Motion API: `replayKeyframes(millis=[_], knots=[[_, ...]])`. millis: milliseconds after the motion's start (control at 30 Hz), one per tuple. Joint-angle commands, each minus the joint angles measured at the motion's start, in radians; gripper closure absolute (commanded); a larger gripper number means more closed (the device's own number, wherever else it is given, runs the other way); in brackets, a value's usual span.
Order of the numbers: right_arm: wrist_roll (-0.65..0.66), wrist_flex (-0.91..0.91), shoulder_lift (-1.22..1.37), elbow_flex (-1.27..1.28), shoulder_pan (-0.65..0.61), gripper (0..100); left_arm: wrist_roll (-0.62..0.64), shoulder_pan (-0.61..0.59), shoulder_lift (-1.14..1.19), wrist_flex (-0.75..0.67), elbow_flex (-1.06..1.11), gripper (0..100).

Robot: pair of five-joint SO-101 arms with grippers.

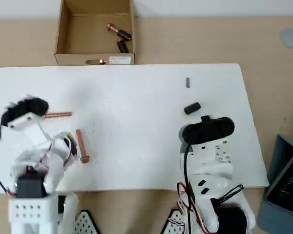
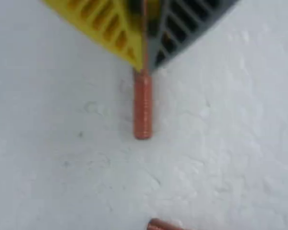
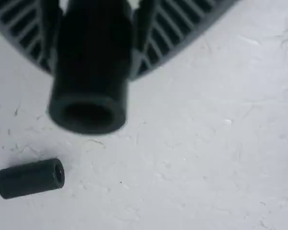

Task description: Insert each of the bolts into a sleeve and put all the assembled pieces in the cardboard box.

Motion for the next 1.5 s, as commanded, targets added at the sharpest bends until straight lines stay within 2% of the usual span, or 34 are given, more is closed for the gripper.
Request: replayKeyframes(millis=[0,100,200,567,900,1033,1100,1467], knots=[[0.003,-0.020,-0.035,0.001,-0.008,98.9,0.117,-0.008,0.311,0.084,-0.299,100],[0.003,-0.020,-0.035,-0.002,-0.004,98.9,0.203,-0.008,0.519,0.184,-0.471,100],[0.002,-0.020,-0.036,-0.004,-0.004,98.9,0.236,-0.009,0.684,0.242,-0.600,100],[-0.040,-0.026,-0.036,-0.005,-0.004,98.9,0.493,-0.161,1.069,0.245,-0.793,100],[-0.066,-0.021,-0.036,-0.025,-0.004,98.9,0.532,-0.232,1.287,0.133,-0.895,98],[-0.081,-0.021,-0.036,-0.025,-0.004,98.9,0.559,-0.238,1.337,0.135,-0.939,87],[-0.081,-0.021,-0.036,-0.027,-0.004,98.9,0.562,-0.238,1.359,0.135,-0.956,84],[-0.081,-0.021,-0.036,-0.027,-0.008,98.9,0.606,-0.279,1.515,0.133,-1.085,88]])
